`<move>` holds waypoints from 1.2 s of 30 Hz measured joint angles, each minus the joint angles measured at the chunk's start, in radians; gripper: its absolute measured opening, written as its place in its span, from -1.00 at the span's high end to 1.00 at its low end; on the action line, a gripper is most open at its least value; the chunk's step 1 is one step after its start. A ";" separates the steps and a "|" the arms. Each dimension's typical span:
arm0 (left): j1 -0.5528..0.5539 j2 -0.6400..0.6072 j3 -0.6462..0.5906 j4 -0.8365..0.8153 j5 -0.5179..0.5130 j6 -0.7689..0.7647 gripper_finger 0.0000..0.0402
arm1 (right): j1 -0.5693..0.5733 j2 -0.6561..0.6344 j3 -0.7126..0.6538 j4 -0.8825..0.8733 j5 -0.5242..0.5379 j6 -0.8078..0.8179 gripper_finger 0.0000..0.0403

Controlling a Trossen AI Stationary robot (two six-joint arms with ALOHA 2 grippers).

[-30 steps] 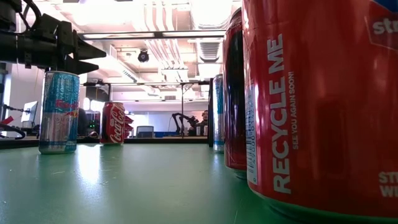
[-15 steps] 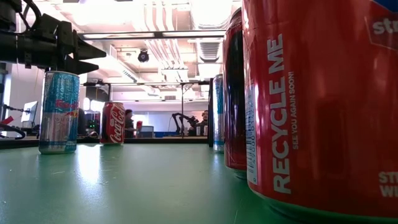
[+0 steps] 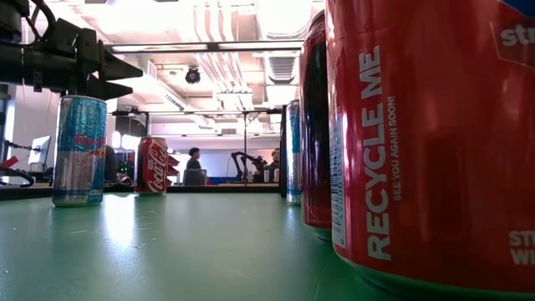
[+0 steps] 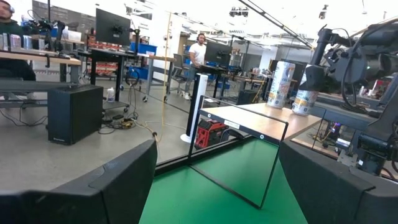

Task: Place canned beverage on shelf
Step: Put the white yellow soda can on the shelf aligned with the other white yellow soda can, then put the right blue soda can on the shelf

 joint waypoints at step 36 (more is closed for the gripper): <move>0.000 0.000 0.000 0.000 0.000 0.000 -0.61 | 0.003 -0.002 0.110 -0.119 -0.313 -0.003 -0.78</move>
